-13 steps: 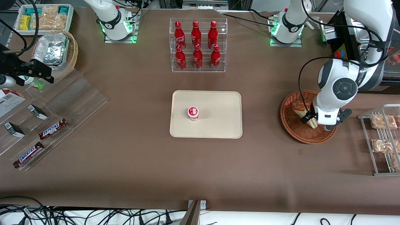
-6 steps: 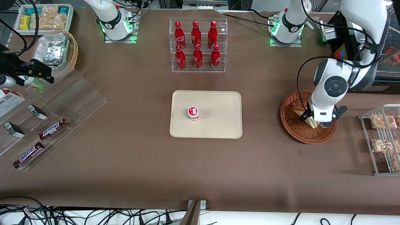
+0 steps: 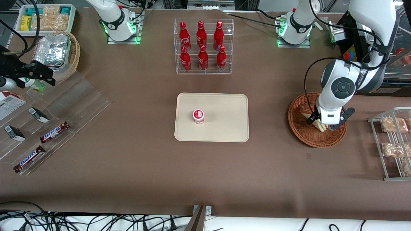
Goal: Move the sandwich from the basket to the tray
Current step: 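Close the left gripper on the sandwich and lift it from the basket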
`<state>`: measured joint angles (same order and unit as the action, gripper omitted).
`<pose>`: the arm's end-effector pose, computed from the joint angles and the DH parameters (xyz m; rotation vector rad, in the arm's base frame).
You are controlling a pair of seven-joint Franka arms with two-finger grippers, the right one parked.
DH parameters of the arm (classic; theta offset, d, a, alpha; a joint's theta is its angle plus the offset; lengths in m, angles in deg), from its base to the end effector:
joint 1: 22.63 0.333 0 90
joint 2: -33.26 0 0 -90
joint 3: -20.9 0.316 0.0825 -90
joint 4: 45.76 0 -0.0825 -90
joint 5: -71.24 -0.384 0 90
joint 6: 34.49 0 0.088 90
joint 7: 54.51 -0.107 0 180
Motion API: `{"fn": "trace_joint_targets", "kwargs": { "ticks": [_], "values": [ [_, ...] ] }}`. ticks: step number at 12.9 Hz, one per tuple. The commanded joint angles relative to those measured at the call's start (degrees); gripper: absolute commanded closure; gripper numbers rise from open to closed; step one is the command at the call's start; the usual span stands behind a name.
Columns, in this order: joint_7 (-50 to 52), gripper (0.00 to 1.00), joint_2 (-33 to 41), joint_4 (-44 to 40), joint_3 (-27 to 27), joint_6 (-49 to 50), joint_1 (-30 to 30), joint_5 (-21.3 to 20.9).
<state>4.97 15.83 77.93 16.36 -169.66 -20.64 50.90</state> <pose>0.5554 -0.0202 0.2480 -2.7163 -1.0388 -0.0365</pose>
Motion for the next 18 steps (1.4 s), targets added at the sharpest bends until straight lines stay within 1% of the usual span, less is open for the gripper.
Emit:
{"fn": "trace_joint_targets", "kwargs": {
  "ticks": [1, 2, 4, 5, 6, 9, 10, 13, 15, 16, 18],
  "values": [
    [1.07, 0.09, 1.52, 1.82, -0.3, -0.62, 0.12, -1.81],
    [1.07, 0.24, 1.52, 1.9, -0.3, -0.45, 0.12, -1.81],
    [0.81, 0.49, 1.52, 1.9, -0.3, -0.36, 0.12, -1.81],
    [0.64, 0.56, 1.52, 1.99, -0.3, -0.36, 0.12, -1.81],
    [0.55, 0.61, 1.52, 2.17, -0.3, -0.27, 0.12, -1.81],
    [0.37, 0.63, 1.78, 1.64, -0.39, 0.69, 0.21, -1.81],
    [-1.11, 0.63, 2.13, 1.47, -0.39, 1.22, 0.12, -1.81],
    [-7.61, 0.7, 3.1, -0.46, -0.48, 5.25, 0.12, -1.63],
    [-10.51, 0.7, 3.19, -2.13, -0.65, 7.36, -0.05, -1.28],
    [-13.05, 0.7, 3.54, -4.31, -1.17, 10.51, -0.32, -1.02],
    [-19.55, 0.7, 3.54, -10.54, -5.11, 20.33, -0.41, -0.67]
  ]
}}
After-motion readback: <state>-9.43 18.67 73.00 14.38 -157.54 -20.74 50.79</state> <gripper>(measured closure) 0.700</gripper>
